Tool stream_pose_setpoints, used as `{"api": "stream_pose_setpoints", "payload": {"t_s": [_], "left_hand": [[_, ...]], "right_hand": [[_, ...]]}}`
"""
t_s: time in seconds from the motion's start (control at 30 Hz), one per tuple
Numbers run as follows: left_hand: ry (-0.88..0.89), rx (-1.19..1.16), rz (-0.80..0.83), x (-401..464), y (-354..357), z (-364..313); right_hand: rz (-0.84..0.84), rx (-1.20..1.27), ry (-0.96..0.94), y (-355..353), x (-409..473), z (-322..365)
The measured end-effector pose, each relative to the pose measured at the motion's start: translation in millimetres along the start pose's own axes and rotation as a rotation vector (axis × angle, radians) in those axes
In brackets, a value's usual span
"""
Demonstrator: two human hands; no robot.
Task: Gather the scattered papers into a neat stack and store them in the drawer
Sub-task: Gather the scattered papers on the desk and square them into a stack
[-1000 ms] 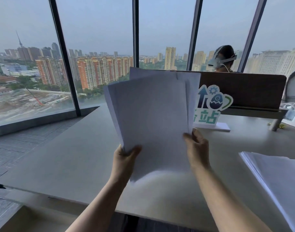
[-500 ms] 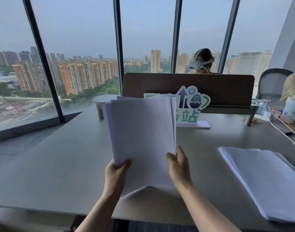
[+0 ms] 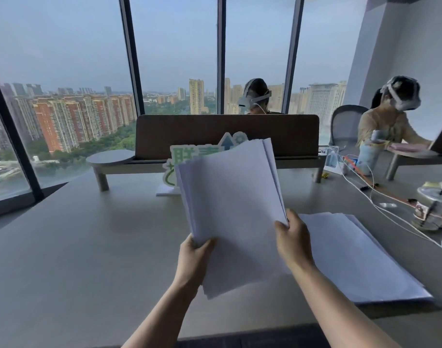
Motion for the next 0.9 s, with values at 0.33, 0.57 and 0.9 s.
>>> {"api": "stream_pose_setpoints", "payload": {"t_s": [0.33, 0.57, 0.9], "left_hand": [[-0.108, 0.112, 0.226, -19, 125, 26], [-0.148, 0.137, 0.332, -25, 180, 36], [-0.146, 0.354, 0.264, -26, 216, 60]], "right_hand": [[-0.117, -0.266, 0.16, -116, 36, -75], [-0.141, -0.358, 0.203, -165, 47, -102], [-0.075, -0.404, 0.325, -190, 50, -137]]}}
Point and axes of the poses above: each hand's wrist, its own x-axis towards the middle knuckle, its own y-axis out of the palm, z = x × y, the point moved 6 cm from there along x, towards the middle knuckle, and after that the axes turned 4 degrees about -x, right-handed, at the moved point
